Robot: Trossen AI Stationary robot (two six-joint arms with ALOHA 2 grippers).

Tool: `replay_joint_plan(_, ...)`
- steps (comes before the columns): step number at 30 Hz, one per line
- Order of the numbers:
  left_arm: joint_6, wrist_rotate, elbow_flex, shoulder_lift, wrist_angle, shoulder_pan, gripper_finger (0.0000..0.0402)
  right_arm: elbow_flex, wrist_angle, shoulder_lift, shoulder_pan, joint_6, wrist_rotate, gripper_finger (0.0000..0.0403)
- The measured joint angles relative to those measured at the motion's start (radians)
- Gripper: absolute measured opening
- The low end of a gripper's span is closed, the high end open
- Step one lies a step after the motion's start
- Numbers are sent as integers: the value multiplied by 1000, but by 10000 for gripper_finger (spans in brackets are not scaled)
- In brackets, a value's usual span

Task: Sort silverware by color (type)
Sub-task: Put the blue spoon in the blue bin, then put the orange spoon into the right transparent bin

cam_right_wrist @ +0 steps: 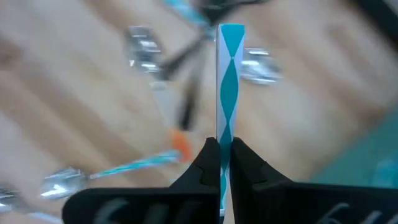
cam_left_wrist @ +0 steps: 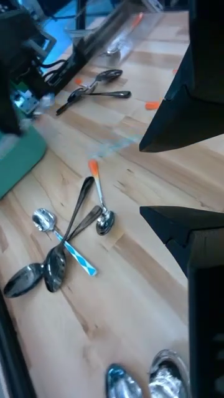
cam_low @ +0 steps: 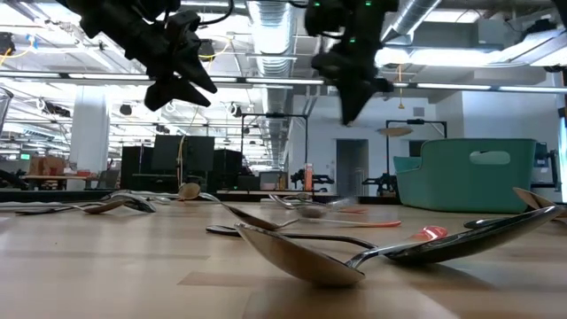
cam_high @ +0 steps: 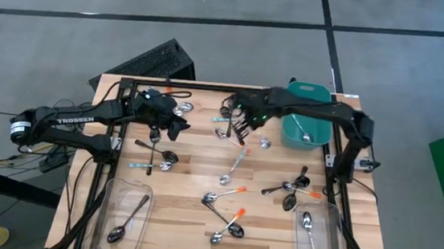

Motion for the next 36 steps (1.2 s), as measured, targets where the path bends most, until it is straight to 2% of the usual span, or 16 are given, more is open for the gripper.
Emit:
replay_joint_plan(6,-35,0,0,0,0,0,138,-8,-175,-95,-129,-60,186,19)
replay_joint_plan(9,-60,-1,0,0,-3,-3,138,-73,-191,-140,-201,-87,292,19)
replay_joint_plan(11,-65,-2,0,0,-6,-9,138,-134,-170,-175,-260,-109,304,19)
replay_joint_plan(17,-90,-52,0,0,-7,-38,138,-370,-20,-284,-399,-153,287,25)
replay_joint_plan(23,-112,-79,0,0,-6,-43,138,-505,32,-334,-468,-149,210,81)
replay_joint_plan(26,-102,-124,0,0,13,-43,138,-511,14,-335,-467,-130,212,121)
replay_joint_plan(32,-65,-125,0,1,50,-43,138,-511,61,-391,-400,-104,197,180)
replay_joint_plan(36,-40,-125,0,1,74,-43,138,-507,174,-458,-323,-70,17,185)
